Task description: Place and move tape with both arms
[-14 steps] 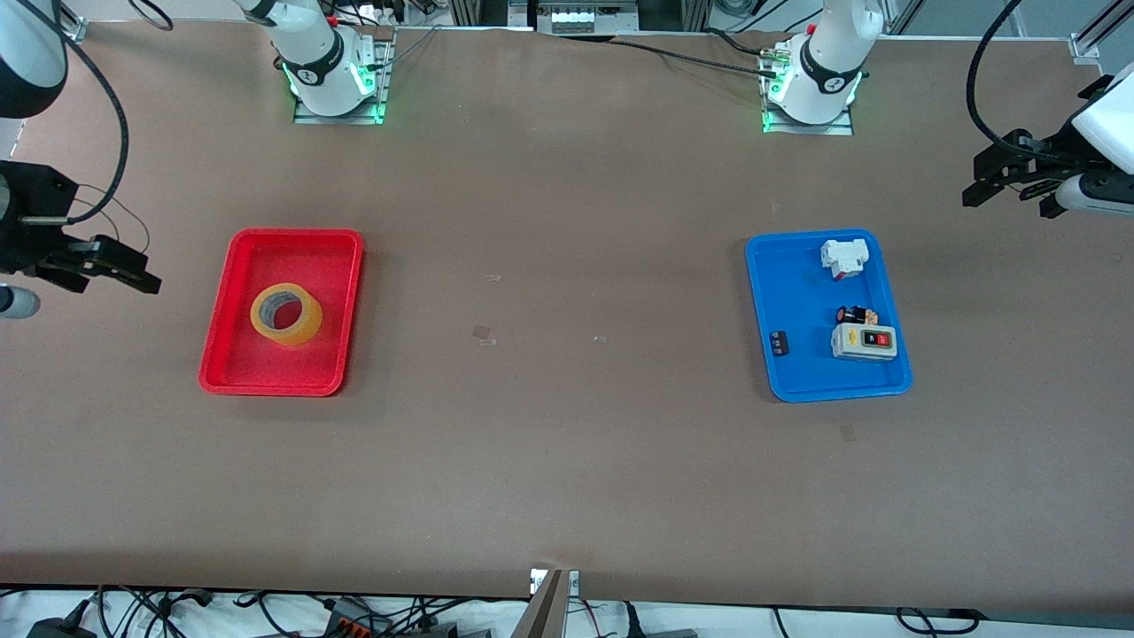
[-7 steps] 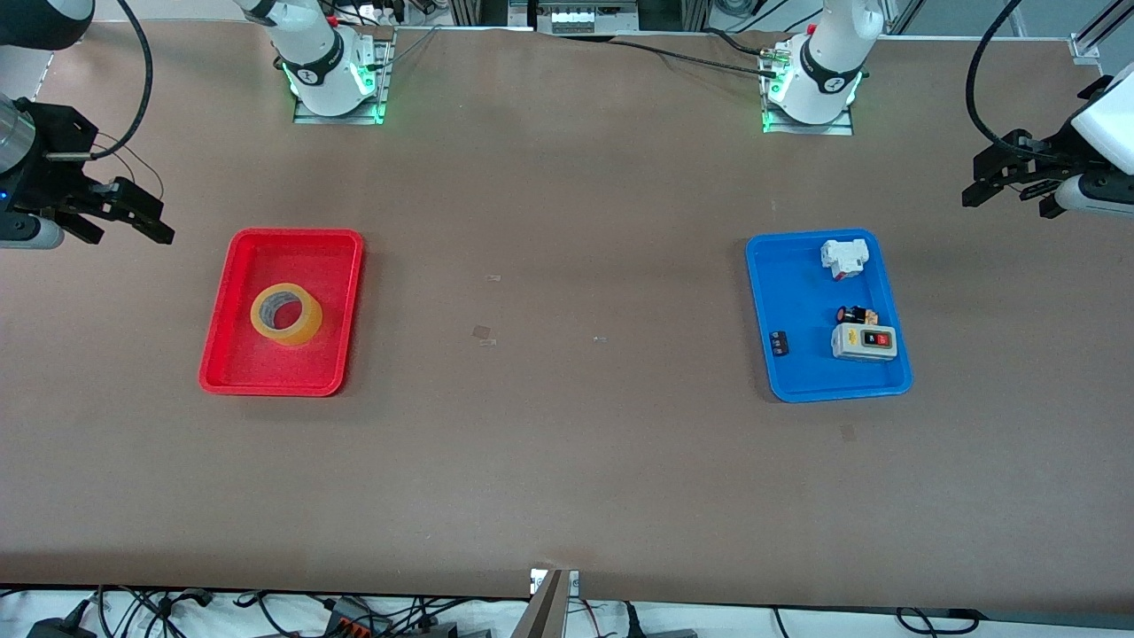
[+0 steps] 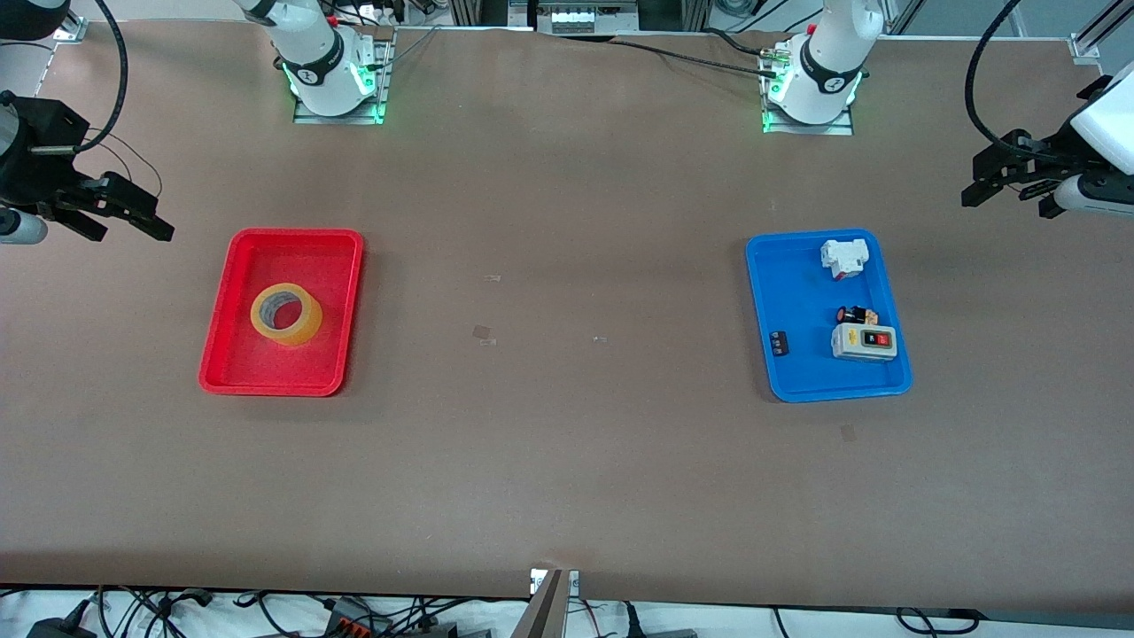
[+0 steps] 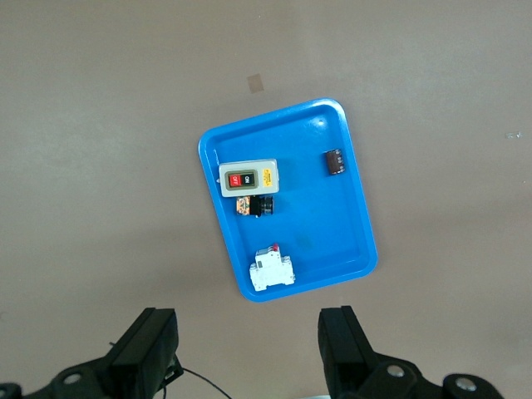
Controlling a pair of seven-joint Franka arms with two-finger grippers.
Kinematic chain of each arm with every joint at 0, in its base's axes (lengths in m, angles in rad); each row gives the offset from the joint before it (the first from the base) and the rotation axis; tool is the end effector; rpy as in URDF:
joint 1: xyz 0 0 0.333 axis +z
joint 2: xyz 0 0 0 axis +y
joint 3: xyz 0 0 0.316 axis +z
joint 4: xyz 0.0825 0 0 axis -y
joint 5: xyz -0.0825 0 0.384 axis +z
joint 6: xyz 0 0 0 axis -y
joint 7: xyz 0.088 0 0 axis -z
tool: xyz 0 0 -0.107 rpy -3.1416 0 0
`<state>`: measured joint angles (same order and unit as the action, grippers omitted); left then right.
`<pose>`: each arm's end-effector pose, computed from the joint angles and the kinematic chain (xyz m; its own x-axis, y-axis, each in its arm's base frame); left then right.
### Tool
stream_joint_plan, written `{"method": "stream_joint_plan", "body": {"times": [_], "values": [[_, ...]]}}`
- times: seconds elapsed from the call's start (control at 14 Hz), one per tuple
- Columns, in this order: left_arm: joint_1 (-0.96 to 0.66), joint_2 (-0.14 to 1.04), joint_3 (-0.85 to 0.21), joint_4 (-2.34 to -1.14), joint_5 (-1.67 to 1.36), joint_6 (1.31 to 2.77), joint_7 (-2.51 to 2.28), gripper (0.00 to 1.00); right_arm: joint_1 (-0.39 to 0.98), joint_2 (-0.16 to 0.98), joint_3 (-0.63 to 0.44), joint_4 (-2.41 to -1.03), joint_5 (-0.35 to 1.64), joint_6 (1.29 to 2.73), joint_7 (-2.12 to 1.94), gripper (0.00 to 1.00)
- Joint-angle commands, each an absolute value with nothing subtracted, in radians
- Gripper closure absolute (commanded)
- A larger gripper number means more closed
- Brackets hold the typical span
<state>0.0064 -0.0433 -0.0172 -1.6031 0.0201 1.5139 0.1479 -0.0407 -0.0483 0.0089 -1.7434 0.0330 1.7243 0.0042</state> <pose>0.5348 -0.0037 0.6281 0.9864 -0.1568 -0.0484 -0.1576 -0.9874 -0.0138 0.5493 -0.0143 0.5825 0.9987 -0.0410 0.0290 -0.0401 -0.9987 -0.0324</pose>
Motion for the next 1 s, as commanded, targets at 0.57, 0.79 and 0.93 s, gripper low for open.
{"method": "stream_joint_plan", "body": {"times": [0.57,0.79,0.93], "values": [[0.017,-0.058,-0.031,-1.620,0.017,1.513,0.156,0.00,-0.046,-0.075,0.011,-1.746,0.031,1.715,-0.025,0.00],[0.017,-0.060,-0.031,-1.620,0.017,1.513,0.156,0.00,-0.051,-0.077,0.012,-1.746,0.026,1.701,-0.026,0.00],[0.017,-0.060,-0.031,-1.620,0.017,1.513,0.156,0.00,-0.051,-0.077,0.012,-1.746,0.026,1.683,-0.026,0.00]]}}
